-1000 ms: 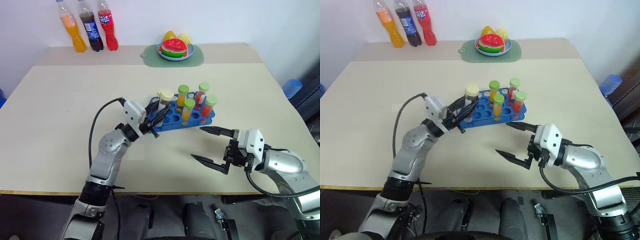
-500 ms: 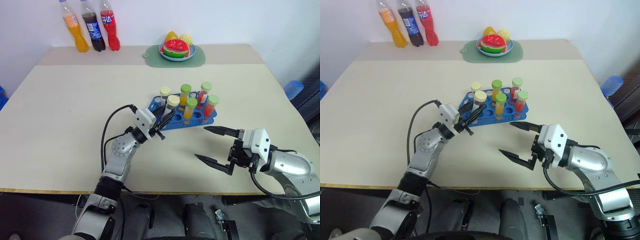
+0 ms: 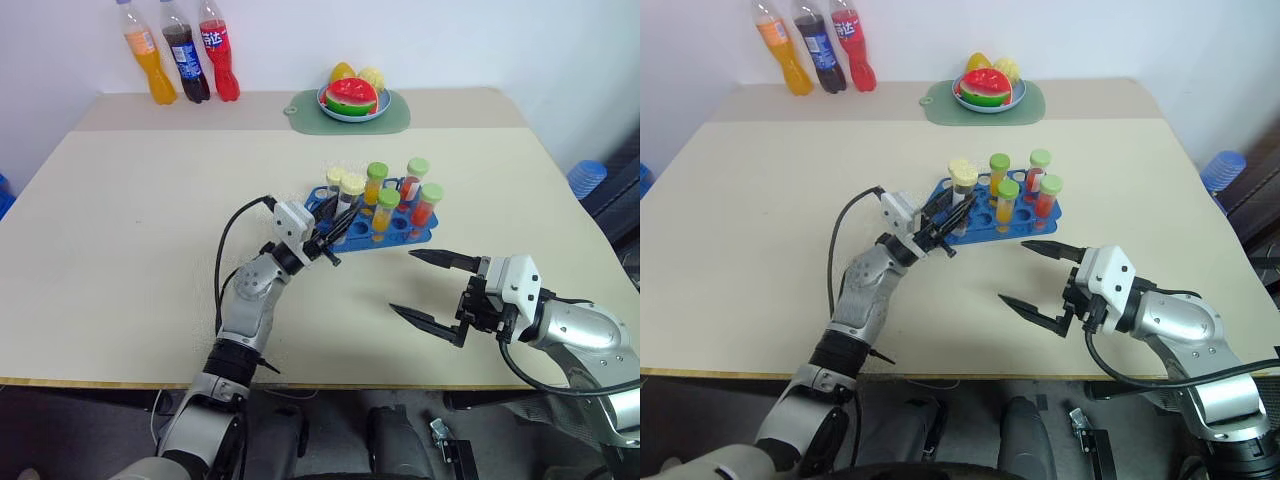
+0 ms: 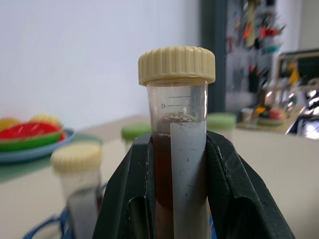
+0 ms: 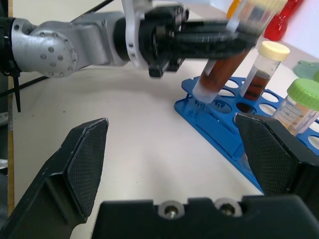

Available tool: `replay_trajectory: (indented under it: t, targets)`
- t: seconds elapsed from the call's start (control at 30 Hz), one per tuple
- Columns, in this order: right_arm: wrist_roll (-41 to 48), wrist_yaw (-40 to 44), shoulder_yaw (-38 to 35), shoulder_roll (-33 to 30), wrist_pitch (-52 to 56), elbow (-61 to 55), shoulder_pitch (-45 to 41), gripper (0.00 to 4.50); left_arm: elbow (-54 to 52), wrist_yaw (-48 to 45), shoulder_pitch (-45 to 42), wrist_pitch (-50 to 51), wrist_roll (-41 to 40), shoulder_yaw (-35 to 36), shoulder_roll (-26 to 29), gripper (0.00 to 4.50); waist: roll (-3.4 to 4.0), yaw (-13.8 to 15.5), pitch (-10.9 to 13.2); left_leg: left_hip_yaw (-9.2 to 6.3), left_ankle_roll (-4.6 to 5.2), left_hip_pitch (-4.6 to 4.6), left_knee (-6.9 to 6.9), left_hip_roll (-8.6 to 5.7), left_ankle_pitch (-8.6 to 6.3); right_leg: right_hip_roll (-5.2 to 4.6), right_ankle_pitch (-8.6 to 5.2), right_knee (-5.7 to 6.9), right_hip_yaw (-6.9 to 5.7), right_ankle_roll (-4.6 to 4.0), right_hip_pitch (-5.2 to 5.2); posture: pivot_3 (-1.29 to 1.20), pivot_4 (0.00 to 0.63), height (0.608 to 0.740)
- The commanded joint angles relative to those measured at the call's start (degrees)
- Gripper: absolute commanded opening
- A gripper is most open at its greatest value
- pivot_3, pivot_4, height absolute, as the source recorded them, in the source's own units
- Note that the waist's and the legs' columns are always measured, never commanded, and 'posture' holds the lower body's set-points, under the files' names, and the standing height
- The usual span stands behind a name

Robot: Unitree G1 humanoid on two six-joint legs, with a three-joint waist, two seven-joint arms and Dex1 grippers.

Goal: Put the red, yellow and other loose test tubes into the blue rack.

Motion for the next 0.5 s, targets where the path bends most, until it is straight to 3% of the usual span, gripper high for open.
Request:
replay_trajectory:
  t: [0.03,0.5]
  targets:
    - [0.2,-0.5,-0.4,0.2,-0.7,-2.6,-0.3,4.5,-1.8,-0.3,-1.4,0.1,-1.6,1.4,-0.3,0.77,0.0,0.0,0.0,0.0,0.0,0.0,0.0,0.0,0.0,0.0,0.0,0.0,0.0,0.0,0.0,0.0,0.15,0.74]
    - [-0.1,-1.3,-0.2,0.8,-1.1,-2.7,0.2,4.5,15.7,6.6,-7.4,-7.9,8.2,-0.1,-3.4,0.77,-0.01,0.0,0.0,0.05,-0.02,-0.02,0.0,0.0,0.01,0.0,0.01,-0.08,0.0,0.02,0.0,0.0,0.15,0.74]
